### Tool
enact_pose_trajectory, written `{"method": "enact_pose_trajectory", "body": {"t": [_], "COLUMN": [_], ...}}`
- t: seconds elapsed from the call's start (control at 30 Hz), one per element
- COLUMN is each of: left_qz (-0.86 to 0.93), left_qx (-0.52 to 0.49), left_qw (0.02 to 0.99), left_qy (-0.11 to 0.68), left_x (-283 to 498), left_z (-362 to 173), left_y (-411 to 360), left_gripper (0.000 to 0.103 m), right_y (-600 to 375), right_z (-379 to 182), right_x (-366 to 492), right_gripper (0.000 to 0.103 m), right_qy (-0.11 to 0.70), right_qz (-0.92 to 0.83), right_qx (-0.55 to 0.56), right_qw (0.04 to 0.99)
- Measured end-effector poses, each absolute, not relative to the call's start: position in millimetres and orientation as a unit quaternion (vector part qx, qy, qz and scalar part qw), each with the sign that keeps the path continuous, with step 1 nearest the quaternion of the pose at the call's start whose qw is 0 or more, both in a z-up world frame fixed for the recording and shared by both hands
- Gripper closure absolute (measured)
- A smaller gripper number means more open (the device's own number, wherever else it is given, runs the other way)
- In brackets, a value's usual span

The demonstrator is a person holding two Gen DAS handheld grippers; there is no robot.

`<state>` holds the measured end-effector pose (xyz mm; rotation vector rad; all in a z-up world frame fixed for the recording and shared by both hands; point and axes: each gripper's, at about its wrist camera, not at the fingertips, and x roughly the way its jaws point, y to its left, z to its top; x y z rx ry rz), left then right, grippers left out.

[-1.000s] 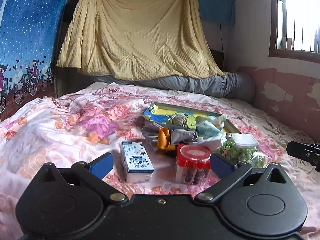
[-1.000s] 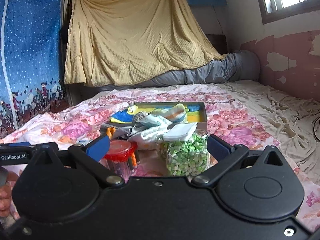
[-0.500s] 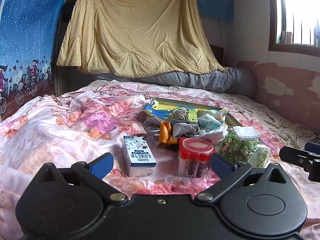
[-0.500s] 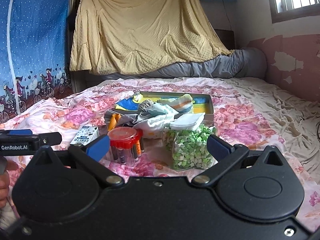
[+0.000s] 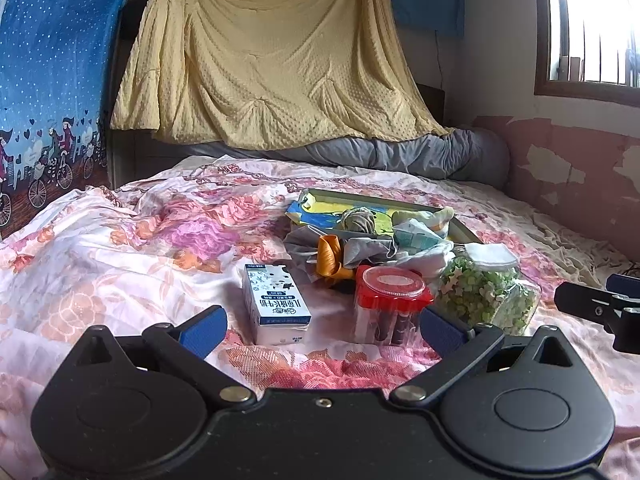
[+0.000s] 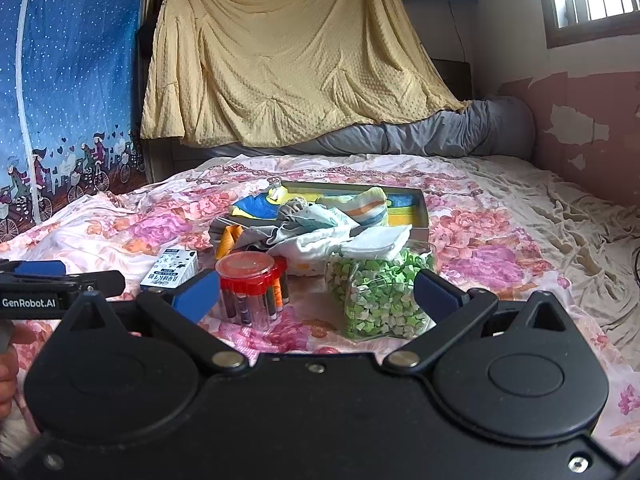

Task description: Organize soft objects

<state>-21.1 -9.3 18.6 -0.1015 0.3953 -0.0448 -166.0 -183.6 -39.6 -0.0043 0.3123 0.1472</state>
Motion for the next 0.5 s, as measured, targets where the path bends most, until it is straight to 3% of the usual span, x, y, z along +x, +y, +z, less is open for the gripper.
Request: {"method": "enact_pose_trajectory", "body": {"t": [0.5], "left_qz": [-0.029], "left_qx": [-0.048], "left_qw": [0.976], "left_qy": [0.211], "left_x": [-19.9], "left_z": [9.8], "left_y": [-3.8], "left_gripper": [0.001], "right_y": [-189.6], "right_z": [-40.9], "right_x": [-162.0], "right_gripper": [0.000], "right_qy": [0.163], "right_qz": [0.079], "right_qx": [-0.010], "right_qw": [0.983]}}
